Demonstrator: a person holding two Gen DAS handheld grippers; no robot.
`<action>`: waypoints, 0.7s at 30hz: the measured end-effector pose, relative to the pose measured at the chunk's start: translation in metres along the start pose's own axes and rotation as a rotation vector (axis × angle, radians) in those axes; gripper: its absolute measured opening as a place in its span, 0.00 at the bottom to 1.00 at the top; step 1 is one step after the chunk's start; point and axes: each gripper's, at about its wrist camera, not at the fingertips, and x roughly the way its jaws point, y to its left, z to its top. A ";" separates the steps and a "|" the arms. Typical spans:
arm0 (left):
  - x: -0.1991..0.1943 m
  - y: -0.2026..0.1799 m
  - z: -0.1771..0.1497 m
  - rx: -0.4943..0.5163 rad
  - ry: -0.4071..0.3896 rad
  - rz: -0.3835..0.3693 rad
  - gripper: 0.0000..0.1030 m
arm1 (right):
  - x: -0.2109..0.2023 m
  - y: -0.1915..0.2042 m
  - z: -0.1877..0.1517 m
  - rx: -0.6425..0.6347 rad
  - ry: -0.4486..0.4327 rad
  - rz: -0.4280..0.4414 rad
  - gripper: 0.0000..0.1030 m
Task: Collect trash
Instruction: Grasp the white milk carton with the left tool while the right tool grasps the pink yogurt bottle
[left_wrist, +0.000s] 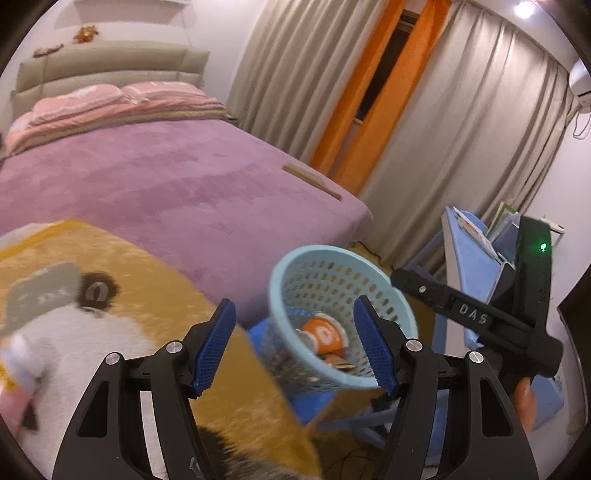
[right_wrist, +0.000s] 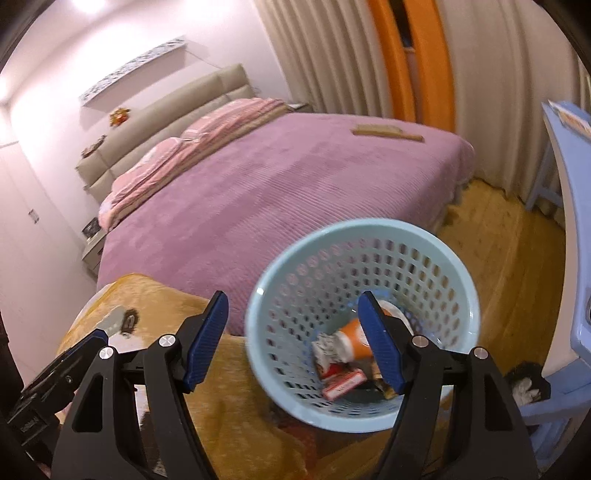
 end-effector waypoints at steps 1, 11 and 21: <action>-0.006 0.003 0.000 0.001 -0.007 0.010 0.63 | -0.003 0.010 -0.001 -0.018 -0.012 0.010 0.67; -0.097 0.065 -0.001 -0.036 -0.129 0.174 0.82 | -0.016 0.093 -0.024 -0.159 -0.032 0.163 0.74; -0.166 0.157 -0.012 -0.133 -0.154 0.393 0.83 | -0.006 0.177 -0.072 -0.333 0.051 0.250 0.74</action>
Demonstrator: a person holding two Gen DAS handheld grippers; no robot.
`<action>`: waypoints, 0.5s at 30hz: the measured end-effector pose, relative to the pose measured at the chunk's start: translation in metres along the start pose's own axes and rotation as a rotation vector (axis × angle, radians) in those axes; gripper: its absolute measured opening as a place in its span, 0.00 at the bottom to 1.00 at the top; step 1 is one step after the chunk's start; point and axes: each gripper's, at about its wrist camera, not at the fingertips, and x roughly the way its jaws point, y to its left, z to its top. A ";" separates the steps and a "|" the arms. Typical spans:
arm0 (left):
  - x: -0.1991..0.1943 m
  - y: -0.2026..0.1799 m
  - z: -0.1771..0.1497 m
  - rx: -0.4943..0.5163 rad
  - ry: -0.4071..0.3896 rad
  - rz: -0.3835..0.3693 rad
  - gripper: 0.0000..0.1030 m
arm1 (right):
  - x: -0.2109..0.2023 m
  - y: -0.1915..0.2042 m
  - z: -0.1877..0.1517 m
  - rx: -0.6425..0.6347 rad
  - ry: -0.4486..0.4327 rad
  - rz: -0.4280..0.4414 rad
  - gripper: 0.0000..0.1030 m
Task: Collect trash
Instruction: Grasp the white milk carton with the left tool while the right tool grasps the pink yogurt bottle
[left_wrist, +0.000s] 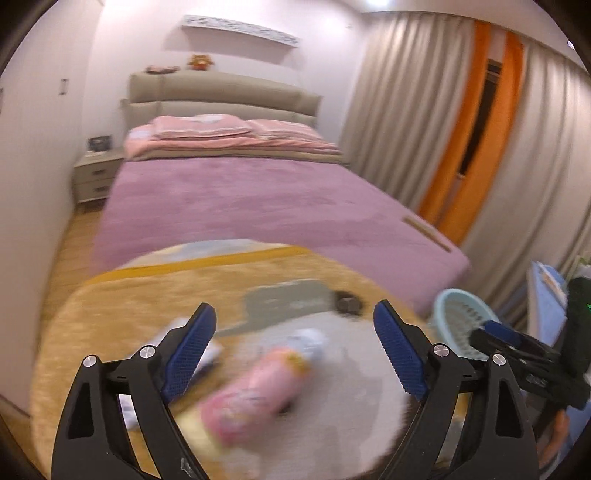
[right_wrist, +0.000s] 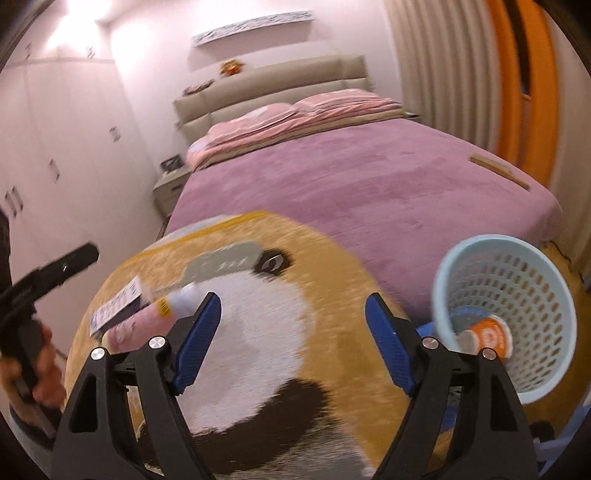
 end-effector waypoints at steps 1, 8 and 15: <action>0.000 0.010 0.000 0.001 0.011 0.020 0.83 | 0.004 0.010 -0.002 -0.016 0.012 0.014 0.74; 0.013 0.062 -0.018 0.019 0.099 0.107 0.85 | 0.033 0.061 -0.021 -0.058 0.113 0.094 0.74; 0.024 0.103 -0.038 0.018 0.200 0.133 0.85 | 0.065 0.093 -0.024 -0.047 0.197 0.151 0.74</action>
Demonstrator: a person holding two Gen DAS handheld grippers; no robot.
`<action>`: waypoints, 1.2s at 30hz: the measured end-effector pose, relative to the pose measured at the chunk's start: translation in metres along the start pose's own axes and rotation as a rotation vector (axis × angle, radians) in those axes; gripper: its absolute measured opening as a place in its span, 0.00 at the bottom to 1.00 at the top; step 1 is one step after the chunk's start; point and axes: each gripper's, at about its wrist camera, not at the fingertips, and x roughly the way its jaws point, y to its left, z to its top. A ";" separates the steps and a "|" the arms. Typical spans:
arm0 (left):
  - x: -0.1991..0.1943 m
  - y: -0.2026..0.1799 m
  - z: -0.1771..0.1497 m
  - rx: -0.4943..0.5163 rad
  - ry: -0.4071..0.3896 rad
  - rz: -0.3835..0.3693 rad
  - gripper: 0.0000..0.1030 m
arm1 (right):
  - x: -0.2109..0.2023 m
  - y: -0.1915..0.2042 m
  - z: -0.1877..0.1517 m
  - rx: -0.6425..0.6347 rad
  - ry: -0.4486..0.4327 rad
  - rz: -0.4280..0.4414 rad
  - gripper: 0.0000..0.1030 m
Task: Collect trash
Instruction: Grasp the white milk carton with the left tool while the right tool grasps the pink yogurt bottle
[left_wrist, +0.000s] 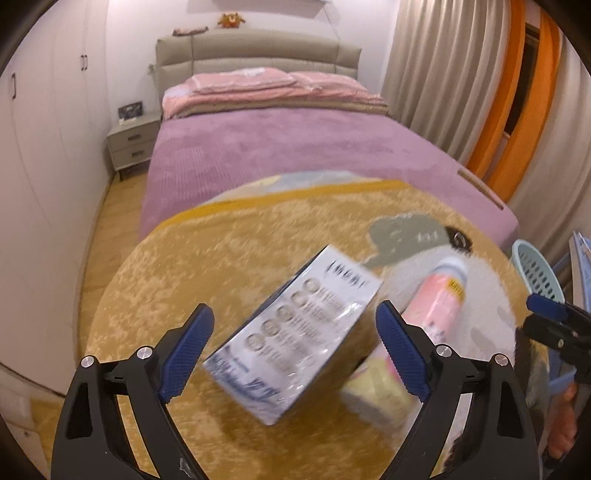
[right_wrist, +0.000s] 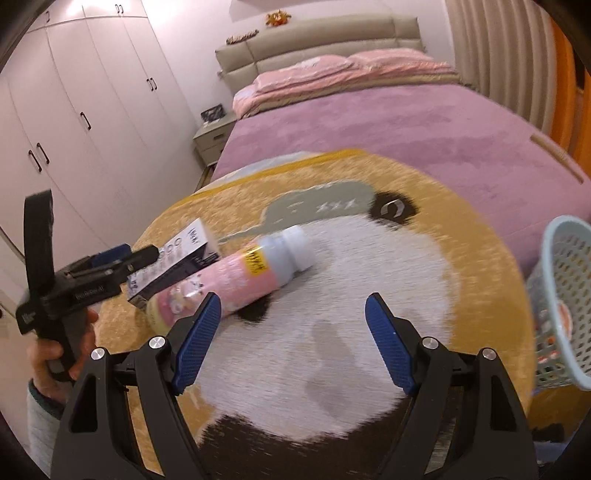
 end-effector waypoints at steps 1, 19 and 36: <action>0.002 0.003 -0.002 0.005 0.017 -0.008 0.85 | 0.005 0.004 0.000 0.010 0.014 0.015 0.74; 0.015 0.001 -0.040 0.095 0.117 -0.088 0.59 | 0.082 0.020 0.018 0.226 0.194 0.097 0.74; 0.004 -0.012 -0.057 0.100 0.117 -0.155 0.58 | 0.080 0.032 0.009 0.007 0.206 0.039 0.61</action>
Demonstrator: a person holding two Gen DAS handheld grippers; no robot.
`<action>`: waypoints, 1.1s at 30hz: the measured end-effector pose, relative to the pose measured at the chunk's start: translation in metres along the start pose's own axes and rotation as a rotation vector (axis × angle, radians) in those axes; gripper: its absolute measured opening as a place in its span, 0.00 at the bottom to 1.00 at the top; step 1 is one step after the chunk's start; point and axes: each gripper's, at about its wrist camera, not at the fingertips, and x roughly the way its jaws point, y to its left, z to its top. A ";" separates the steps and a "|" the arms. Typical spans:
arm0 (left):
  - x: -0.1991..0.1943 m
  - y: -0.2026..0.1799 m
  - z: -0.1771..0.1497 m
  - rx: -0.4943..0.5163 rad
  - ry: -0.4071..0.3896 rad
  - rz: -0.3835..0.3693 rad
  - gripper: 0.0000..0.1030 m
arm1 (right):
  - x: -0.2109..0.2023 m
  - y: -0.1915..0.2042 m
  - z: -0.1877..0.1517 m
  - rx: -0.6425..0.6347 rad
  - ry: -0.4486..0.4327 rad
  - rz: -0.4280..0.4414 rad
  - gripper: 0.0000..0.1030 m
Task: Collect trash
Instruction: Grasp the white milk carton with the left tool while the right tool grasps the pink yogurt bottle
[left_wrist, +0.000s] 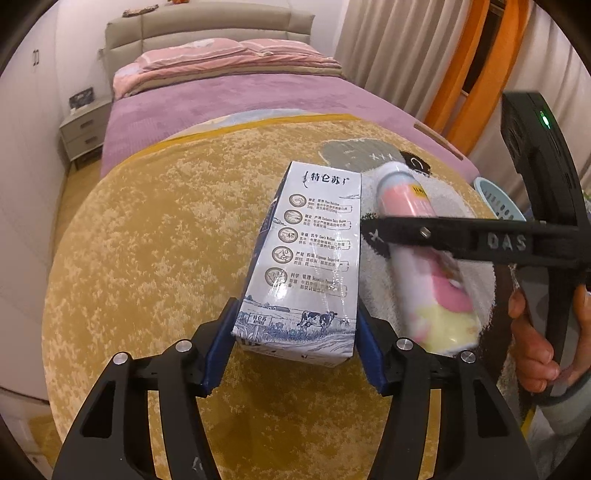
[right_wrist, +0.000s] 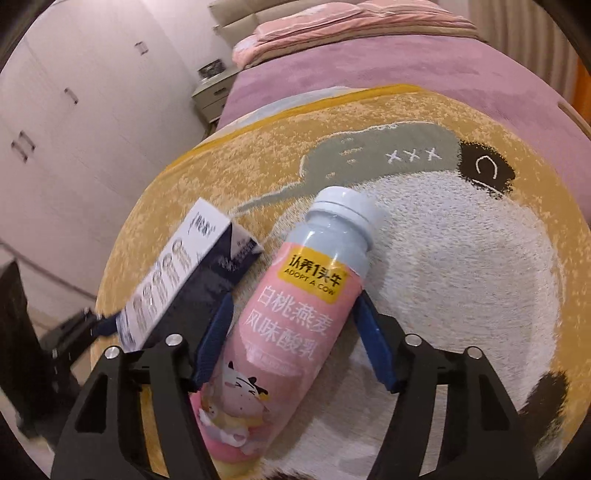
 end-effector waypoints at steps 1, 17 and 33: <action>0.000 -0.001 0.002 -0.002 -0.002 -0.001 0.63 | -0.001 -0.002 -0.001 -0.026 0.011 0.012 0.61; 0.041 -0.038 0.025 0.031 0.085 0.160 0.62 | -0.049 -0.063 -0.037 -0.198 0.078 -0.022 0.72; 0.014 -0.063 0.024 -0.031 -0.024 0.138 0.54 | -0.058 -0.050 -0.056 -0.247 0.008 -0.043 0.49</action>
